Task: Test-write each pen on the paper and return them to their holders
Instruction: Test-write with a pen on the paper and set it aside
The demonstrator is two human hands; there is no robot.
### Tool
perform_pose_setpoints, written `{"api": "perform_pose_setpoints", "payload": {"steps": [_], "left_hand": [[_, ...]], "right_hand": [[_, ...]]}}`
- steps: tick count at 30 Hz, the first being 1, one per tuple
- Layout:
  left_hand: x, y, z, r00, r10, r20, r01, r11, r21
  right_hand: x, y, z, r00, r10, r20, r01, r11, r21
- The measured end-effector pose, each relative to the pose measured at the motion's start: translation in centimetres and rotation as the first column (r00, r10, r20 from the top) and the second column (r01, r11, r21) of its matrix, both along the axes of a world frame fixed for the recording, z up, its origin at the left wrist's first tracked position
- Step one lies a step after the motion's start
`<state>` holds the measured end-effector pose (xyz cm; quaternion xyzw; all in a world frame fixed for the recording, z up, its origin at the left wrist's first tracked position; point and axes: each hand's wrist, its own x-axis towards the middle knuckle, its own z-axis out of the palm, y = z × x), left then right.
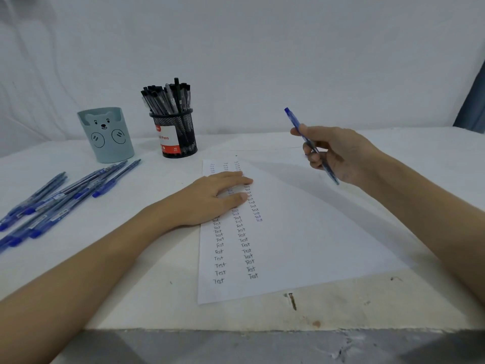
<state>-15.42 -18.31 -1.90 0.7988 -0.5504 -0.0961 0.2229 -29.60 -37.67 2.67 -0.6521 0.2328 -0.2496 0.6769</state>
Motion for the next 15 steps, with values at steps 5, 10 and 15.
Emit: {"api": "perform_pose_setpoints", "payload": {"steps": [5, 10, 15], "left_hand": [[-0.2, -0.2, -0.2, 1.000, -0.009, -0.006, 0.008, 1.000, -0.022], [-0.2, 0.1, 0.2, 1.000, 0.009, -0.011, -0.009, 0.999, -0.034], [0.1, 0.4, 0.2, 1.000, 0.012, -0.021, -0.013, 0.999, -0.053]], "right_hand": [[-0.2, -1.2, 0.4, 0.991, -0.125, -0.043, 0.121, 0.989, -0.080], [-1.4, -4.0, 0.3, 0.905, -0.394, -0.159, 0.235, 0.776, -0.585], [-1.5, -4.3, -1.1, 0.877, -0.436, -0.202, 0.140, 0.634, -0.761]]}}
